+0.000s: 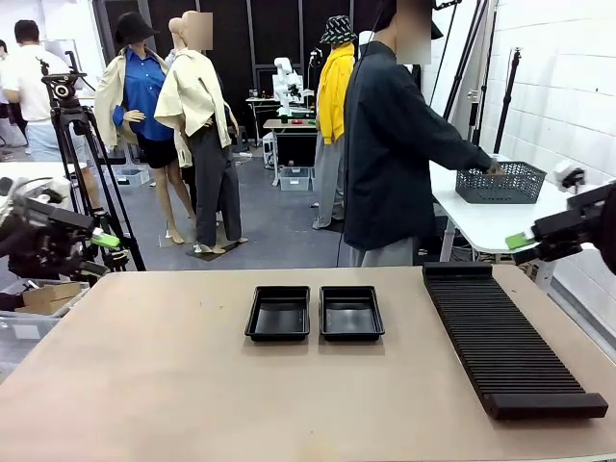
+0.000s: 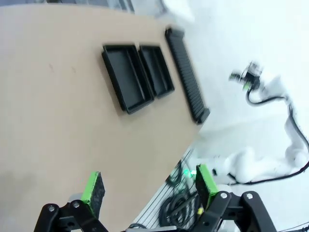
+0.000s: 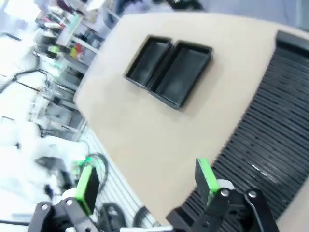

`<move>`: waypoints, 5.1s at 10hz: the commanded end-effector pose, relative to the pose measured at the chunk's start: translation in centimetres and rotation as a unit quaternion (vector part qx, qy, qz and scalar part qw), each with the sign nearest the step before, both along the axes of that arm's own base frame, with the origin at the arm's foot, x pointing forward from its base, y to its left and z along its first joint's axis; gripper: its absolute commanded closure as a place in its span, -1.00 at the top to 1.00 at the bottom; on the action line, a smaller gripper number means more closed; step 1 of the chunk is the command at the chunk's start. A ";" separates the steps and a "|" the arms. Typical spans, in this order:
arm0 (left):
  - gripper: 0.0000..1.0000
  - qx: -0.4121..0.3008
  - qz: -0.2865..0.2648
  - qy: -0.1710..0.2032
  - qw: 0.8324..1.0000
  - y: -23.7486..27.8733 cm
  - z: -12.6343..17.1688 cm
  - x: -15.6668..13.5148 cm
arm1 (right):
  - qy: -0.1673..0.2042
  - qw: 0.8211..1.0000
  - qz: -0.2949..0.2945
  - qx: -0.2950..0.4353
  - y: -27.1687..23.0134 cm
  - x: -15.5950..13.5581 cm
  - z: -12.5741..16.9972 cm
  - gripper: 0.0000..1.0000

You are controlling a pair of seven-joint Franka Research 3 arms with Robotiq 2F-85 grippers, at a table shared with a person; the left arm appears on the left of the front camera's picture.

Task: Inspect and transfer BCBs to ESD trays.
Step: Pick up the Blank PCB from the PCB Rack and place it in the left ESD tray.

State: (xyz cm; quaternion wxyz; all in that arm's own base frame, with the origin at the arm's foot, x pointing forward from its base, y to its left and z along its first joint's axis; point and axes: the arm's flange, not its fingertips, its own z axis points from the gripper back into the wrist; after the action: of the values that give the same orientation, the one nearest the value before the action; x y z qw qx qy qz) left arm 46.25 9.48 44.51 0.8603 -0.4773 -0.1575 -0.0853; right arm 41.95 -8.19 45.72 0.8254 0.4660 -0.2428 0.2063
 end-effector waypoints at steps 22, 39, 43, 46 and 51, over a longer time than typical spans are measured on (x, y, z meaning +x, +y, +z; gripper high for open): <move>1.00 -0.154 0.063 0.004 0.986 7.5 -3.7 -1.7 | 0.020 0.983 0.012 0.181 -6.1 -0.5 -1.5 1.00; 1.00 -0.154 0.063 0.004 0.986 7.5 -3.7 -1.7 | 0.020 0.983 0.012 0.181 -6.1 -0.5 -1.5 1.00; 1.00 -0.154 0.063 0.004 0.986 7.5 -3.7 -1.7 | 0.020 0.983 0.012 0.181 -6.1 -0.5 -1.5 1.00; 1.00 -0.154 0.063 0.004 0.986 7.5 -3.7 -1.7 | 0.020 0.983 0.012 0.181 -6.1 -0.5 -1.5 1.00; 1.00 -0.154 0.063 0.004 0.986 7.5 -3.7 -1.7 | 0.020 0.983 0.012 0.181 -6.1 -0.5 -1.5 1.00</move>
State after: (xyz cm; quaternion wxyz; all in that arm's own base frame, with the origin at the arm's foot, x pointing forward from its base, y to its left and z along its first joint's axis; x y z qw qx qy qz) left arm 44.52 16.88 40.71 0.7795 -0.5946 -0.1967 -0.0131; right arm 41.42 -14.24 44.22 0.7299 0.6145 -0.2532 0.1596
